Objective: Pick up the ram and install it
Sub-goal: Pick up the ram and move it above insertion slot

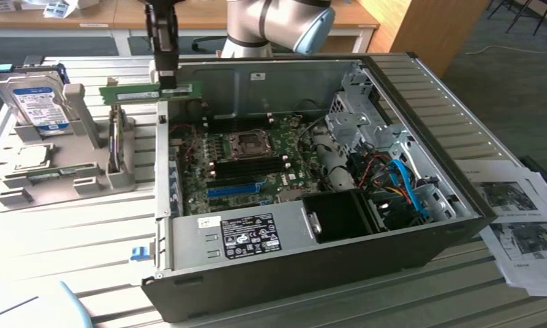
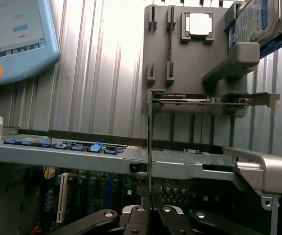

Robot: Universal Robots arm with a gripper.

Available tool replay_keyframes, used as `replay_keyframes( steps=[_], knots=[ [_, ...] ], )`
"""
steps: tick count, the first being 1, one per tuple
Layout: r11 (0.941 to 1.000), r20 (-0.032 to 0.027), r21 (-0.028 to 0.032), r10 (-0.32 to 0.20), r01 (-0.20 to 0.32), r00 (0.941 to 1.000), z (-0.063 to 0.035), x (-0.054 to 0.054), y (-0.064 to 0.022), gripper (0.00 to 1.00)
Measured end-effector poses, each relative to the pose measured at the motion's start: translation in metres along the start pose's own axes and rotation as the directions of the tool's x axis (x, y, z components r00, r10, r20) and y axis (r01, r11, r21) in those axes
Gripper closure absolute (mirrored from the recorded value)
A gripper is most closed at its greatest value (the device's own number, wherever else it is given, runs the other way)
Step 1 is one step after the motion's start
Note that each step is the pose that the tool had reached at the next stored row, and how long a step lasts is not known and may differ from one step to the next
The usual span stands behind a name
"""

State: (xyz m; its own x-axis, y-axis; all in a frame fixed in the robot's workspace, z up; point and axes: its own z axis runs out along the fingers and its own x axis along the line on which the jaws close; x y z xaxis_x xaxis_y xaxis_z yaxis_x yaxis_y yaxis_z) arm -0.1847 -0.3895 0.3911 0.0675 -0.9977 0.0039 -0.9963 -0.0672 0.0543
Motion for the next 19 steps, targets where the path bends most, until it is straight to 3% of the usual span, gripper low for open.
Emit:
replay_keyframes(
  steps=[19],
  knots=[
    [1.0,0.0088,0.0005,-0.001,0.001,1.0,-0.0038,0.005,-0.07,0.89]
  ],
)
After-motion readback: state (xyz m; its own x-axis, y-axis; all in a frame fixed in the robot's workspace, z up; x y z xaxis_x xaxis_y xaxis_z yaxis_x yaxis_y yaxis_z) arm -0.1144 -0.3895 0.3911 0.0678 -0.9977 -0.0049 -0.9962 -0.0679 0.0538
